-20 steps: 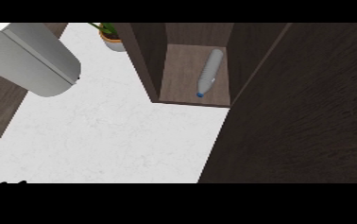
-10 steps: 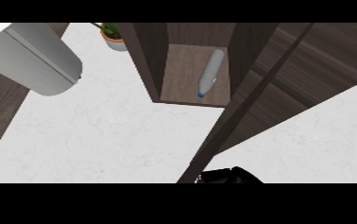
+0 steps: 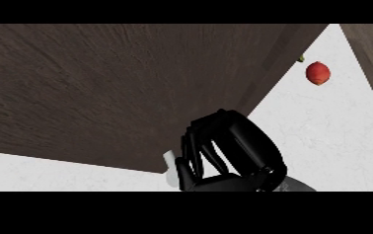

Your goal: Pick up the bottled water, place it into the cabinet and close the cabinet

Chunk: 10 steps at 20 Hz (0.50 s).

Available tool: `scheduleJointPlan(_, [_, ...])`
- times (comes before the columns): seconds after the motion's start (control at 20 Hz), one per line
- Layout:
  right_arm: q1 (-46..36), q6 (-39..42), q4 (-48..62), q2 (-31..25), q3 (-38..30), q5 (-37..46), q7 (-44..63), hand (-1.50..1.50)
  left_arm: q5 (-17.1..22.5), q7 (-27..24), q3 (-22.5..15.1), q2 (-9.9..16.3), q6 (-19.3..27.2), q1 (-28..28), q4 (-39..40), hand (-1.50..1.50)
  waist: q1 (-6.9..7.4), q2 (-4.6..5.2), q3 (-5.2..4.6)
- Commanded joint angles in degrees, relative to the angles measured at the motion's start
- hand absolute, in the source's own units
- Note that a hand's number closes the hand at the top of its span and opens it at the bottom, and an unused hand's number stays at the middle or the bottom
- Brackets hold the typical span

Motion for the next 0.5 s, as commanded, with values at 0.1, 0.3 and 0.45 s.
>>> scheduleJointPlan(0.1, [-12.8,2.2,14.3,0.6,-9.3,-6.8,-3.3,1.5,8.1,-0.9,8.4,1.4,-7.5,2.2,2.5,-1.5,-1.24,-0.14,0.06])
scheduleJointPlan(0.3, [-18.4,7.3,21.2,0.1,-14.1,-9.1,-2.6,1.5,10.3,0.0,12.0,0.1,-9.5,5.7,0.1,-1.5,-1.71,-0.21,0.11])
scheduleJointPlan(0.45, [-19.9,11.2,24.5,-2.6,-16.6,-9.8,-3.8,1.5,13.2,0.8,16.0,-0.3,-12.3,9.3,-1.2,-1.5,-1.74,-0.3,0.13])
